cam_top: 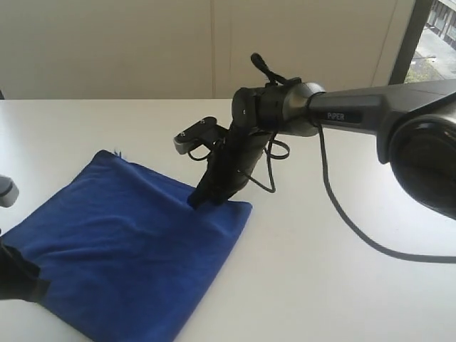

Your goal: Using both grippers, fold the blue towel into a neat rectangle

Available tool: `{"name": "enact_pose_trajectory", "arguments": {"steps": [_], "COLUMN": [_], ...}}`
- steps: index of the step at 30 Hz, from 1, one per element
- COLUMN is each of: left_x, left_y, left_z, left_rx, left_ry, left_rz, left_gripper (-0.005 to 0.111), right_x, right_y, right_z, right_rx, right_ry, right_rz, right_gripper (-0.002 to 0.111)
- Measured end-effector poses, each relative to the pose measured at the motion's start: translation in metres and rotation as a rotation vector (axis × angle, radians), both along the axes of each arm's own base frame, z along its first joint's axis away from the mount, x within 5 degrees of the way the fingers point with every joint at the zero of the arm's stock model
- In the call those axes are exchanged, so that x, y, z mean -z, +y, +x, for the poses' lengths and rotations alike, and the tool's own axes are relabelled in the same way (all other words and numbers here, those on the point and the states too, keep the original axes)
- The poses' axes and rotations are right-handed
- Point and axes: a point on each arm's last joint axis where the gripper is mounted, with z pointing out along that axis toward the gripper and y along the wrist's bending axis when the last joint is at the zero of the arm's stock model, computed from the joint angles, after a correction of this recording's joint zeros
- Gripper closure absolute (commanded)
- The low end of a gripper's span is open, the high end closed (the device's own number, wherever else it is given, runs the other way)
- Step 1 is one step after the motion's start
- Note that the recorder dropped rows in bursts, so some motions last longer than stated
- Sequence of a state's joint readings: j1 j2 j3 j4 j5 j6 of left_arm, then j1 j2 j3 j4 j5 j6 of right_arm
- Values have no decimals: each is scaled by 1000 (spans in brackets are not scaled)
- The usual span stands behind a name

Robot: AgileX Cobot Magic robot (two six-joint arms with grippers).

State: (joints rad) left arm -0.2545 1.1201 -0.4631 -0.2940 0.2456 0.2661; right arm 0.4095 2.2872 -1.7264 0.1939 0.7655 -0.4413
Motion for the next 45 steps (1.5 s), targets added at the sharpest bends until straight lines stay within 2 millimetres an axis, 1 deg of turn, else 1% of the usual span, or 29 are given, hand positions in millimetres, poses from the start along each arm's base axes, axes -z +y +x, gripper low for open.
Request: {"name": "enact_pose_trajectory", "arguments": {"steps": [3, 6, 12, 17, 22, 25, 30, 34, 37, 40, 45], "left_x": [-2, -5, -5, -4, -4, -6, -10, -12, -12, -13, -12], "left_y": [1, 1, 1, 1, 1, 1, 1, 2, 2, 2, 1], "left_z": [-3, -3, -4, -5, -7, -9, -11, -12, -12, -12, -13], "left_rx": [-8, -10, -12, -8, -1, 1, 0, -2, -3, -3, -11], "left_ry": [-29, -49, -47, -30, -12, -17, -38, -49, -51, -53, -40], "left_rz": [-8, -12, -15, -16, -16, -19, -28, -34, -36, -37, -53], "left_gripper": [107, 107, 107, 107, 107, 107, 107, 107, 107, 107, 107], "right_x": [1, 1, 0, 0, 0, -1, 1, -1, 0, 0, -4], "right_y": [-6, -17, -35, -44, -52, -59, -74, -82, -87, -88, -76], "right_z": [1, 2, -2, -10, -21, -33, -60, -82, -102, -123, -154], "right_rx": [47, 77, 107, 121, 136, 136, 156, 161, 163, 161, 143], "right_ry": [14, 32, 90, 174, 223, 255, 308, 321, 337, 338, 349], "right_rz": [-46, -120, -284, -392, -455, -492, -521, -506, -480, -450, -414], "right_gripper": [108, 108, 108, 108, 108, 108, 108, 108, 108, 108, 108]}}
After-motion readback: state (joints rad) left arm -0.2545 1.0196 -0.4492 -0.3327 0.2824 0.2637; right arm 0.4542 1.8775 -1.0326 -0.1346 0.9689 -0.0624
